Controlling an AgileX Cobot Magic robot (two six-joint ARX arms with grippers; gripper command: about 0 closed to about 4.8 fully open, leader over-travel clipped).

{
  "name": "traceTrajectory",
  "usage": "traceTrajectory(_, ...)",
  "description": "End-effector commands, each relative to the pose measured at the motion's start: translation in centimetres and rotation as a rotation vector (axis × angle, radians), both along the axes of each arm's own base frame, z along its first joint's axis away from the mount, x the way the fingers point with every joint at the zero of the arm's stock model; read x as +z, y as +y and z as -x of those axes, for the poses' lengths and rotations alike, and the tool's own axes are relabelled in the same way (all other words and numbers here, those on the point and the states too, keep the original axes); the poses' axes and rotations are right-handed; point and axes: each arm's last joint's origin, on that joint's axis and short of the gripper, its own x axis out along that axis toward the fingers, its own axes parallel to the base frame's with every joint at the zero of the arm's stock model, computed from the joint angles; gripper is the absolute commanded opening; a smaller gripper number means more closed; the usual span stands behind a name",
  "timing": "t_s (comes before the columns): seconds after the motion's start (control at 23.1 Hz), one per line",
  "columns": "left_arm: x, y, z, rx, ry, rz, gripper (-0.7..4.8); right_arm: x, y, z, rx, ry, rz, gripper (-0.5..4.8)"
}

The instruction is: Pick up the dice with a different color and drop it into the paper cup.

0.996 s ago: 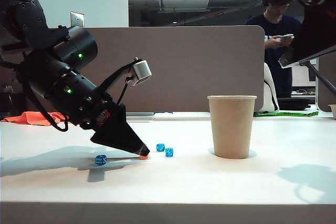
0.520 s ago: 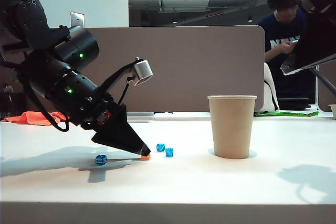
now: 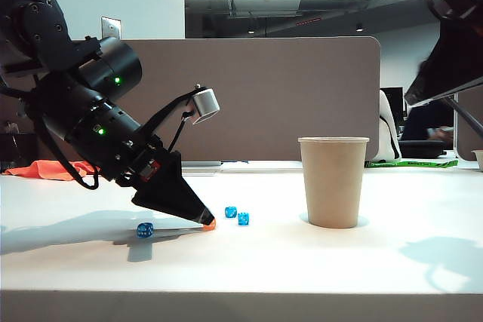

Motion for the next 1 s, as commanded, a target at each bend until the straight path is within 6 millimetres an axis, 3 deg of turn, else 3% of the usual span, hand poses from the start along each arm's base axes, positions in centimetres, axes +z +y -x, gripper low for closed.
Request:
traceTrajectory(0.04, 0.1, -0.1, 0.0, -0.003, -0.002, 0.003, 0.52, 0.2, 0.0, 0.0, 0.000, -0.018, -0.013, -0.01)
traceTrajectory(0.78, 0.2, -0.1, -0.1, 0.007, 0.005, 0.012, 0.16, 0.2, 0.0, 0.0, 0.000, -0.018, -0.013, -0.01)
traceTrajectory(1.0, 1.5, -0.5, -0.8, 0.005, 0.002, 0.074, 0.17, 0.2, 0.0, -0.1, -0.005, -0.021, -0.011, -0.01)
